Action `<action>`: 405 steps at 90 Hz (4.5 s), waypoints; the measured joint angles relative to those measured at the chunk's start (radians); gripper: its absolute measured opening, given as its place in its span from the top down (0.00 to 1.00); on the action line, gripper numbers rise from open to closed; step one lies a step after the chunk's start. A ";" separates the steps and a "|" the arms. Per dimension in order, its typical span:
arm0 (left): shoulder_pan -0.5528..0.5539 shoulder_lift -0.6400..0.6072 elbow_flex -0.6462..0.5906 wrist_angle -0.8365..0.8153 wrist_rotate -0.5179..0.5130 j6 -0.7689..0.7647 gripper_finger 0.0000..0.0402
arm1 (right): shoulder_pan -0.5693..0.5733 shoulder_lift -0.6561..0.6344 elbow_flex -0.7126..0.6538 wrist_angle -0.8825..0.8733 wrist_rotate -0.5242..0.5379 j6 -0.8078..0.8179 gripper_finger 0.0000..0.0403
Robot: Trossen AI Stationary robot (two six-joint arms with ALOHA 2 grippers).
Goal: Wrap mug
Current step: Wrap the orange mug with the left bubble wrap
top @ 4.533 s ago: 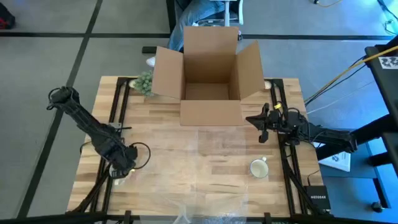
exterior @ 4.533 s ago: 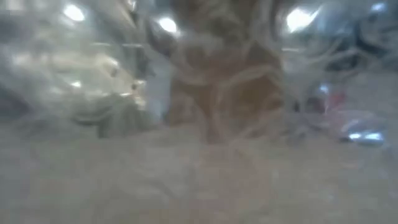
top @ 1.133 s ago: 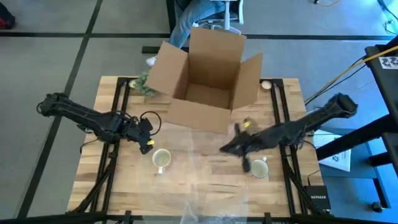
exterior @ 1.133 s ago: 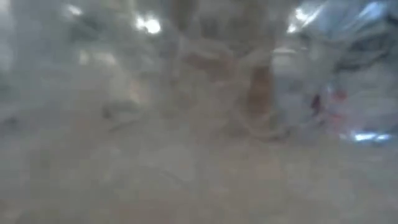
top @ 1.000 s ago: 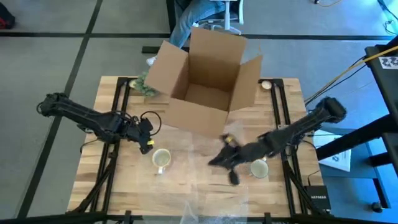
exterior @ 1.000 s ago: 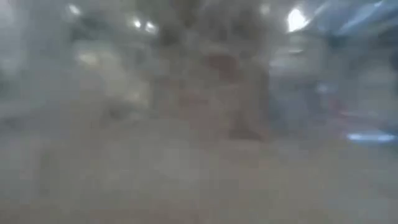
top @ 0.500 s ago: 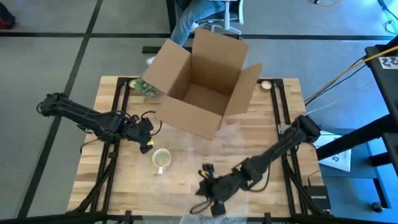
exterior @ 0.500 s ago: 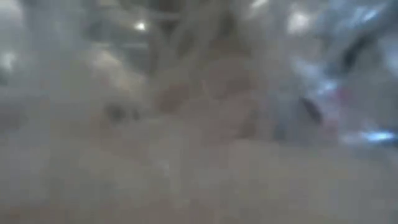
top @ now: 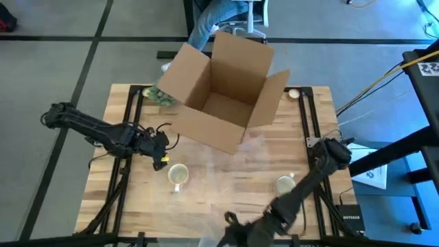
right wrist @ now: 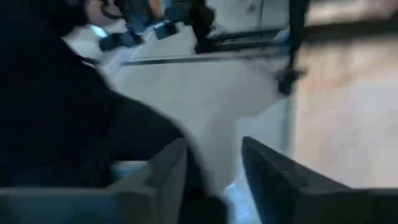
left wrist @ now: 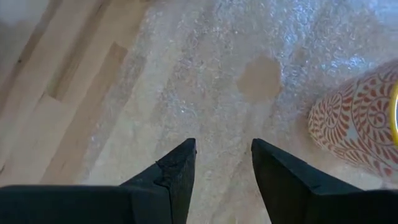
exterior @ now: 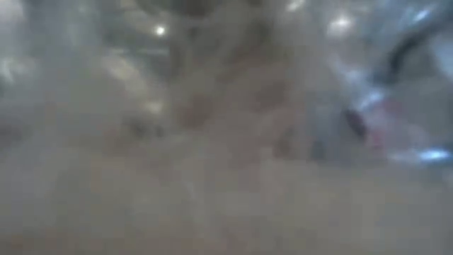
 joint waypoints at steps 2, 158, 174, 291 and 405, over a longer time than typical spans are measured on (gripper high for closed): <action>0.000 0.000 0.000 0.002 -0.002 0.000 0.65 | 0.005 0.018 0.023 -0.013 0.036 -0.040 0.54; -0.050 -0.121 0.276 -0.143 -0.018 0.070 0.65 | -0.416 0.324 0.591 -0.642 0.319 -0.088 1.00; -0.050 -0.171 0.285 -0.149 -0.021 0.062 0.65 | -0.507 0.324 0.586 -0.643 0.294 -0.064 1.00; -0.140 -0.002 -0.204 0.559 0.144 -0.045 0.65 | -0.593 0.287 0.580 -0.744 -0.043 -0.094 0.93; -0.140 0.008 -0.317 0.650 0.216 -0.024 0.65 | -0.393 0.247 0.119 -0.453 -0.153 0.386 0.67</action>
